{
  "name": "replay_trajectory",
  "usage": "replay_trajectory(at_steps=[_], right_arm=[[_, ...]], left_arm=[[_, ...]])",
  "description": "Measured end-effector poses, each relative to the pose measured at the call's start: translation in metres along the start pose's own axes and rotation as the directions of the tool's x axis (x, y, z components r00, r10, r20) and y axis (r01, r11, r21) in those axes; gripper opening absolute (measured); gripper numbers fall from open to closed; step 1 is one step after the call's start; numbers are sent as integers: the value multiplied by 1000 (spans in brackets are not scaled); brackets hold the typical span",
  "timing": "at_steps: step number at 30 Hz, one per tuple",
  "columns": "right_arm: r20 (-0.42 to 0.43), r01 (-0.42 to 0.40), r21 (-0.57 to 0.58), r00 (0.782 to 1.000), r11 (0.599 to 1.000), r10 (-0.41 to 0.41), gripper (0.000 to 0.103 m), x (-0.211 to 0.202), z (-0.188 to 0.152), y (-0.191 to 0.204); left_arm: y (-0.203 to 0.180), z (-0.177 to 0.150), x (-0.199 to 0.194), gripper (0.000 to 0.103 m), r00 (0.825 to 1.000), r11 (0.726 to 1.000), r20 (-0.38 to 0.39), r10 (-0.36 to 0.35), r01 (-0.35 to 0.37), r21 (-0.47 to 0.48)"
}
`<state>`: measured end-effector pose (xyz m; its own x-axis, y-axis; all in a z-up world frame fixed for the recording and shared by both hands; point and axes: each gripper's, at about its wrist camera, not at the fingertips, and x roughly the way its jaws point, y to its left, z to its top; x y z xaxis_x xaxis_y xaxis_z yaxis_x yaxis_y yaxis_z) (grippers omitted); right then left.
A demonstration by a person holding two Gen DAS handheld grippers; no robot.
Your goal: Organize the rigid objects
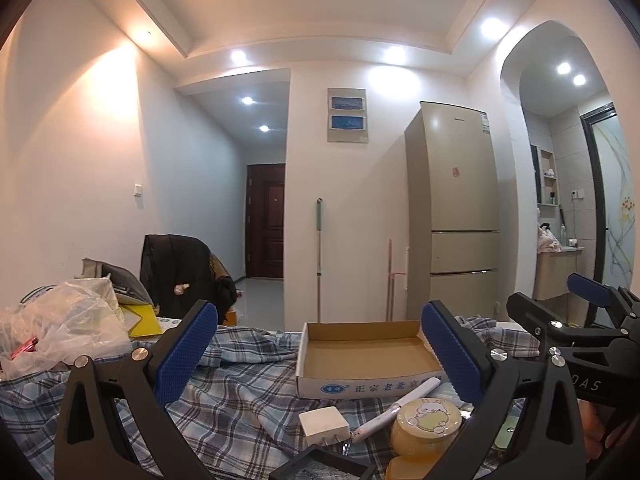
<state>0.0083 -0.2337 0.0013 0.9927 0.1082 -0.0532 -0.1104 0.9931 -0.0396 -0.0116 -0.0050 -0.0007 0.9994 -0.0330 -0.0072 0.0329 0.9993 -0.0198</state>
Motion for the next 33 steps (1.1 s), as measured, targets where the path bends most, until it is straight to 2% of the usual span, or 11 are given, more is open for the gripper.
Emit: replay_trajectory(at_steps=[33], right_arm=[[4,4,2,1000,1000,-4,103,-2,-2,-1]], left_arm=[[-2,1,-4,103,1000,1000,7,10,-10,8]])
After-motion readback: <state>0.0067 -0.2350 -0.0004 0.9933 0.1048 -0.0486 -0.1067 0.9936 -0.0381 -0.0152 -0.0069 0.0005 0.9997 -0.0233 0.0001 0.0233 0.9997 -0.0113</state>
